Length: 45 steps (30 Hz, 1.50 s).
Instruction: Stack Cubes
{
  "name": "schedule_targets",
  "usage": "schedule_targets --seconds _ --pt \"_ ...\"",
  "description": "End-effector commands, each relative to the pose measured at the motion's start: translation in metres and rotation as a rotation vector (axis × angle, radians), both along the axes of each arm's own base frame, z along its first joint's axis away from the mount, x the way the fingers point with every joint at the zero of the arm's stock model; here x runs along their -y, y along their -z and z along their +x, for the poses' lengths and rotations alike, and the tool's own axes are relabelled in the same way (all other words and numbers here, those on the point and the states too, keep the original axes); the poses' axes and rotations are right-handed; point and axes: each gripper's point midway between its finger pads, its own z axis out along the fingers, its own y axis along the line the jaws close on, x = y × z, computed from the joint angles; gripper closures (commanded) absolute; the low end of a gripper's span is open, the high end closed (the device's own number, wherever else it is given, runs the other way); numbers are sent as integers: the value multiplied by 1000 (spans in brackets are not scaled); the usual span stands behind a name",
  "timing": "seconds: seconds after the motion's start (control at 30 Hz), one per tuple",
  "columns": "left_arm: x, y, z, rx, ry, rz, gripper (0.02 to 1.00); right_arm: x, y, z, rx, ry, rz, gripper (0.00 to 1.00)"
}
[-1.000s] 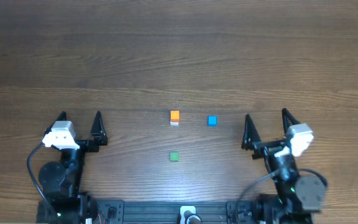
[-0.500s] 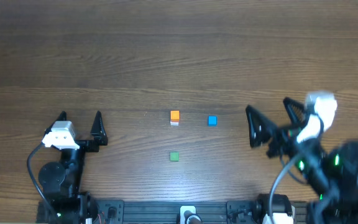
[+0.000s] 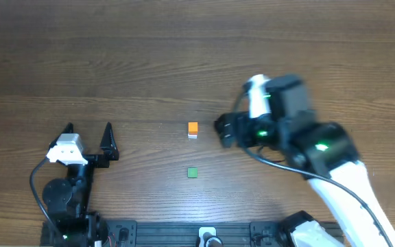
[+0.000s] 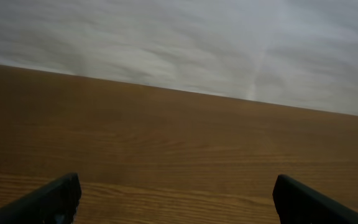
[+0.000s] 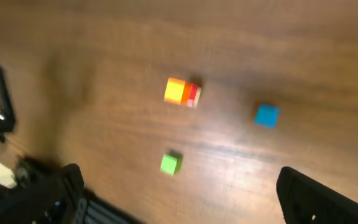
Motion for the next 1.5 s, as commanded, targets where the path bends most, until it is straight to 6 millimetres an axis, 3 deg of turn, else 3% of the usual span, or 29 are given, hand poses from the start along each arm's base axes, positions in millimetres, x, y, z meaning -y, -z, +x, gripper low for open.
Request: schedule_targets --seconds 0.03,0.33,0.57,0.83,1.07,1.23,1.5 --pt "0 1 0 4 4 18 18 -24 21 -8 -65 61 -89 9" --pt "0 1 0 4 4 18 18 -66 90 -42 -230 101 -303 9" --pt "0 1 0 4 4 18 18 -76 137 -54 -340 131 -419 7" --pt "0 1 0 4 4 18 18 -87 169 -60 -392 122 -382 9" --pt "0 1 0 4 4 18 18 -77 196 -69 -417 138 -385 9" --pt "0 1 0 4 4 18 18 -71 202 -75 -427 138 -404 7" --pt "0 1 0 4 4 18 18 -80 209 -80 -412 106 -403 9"
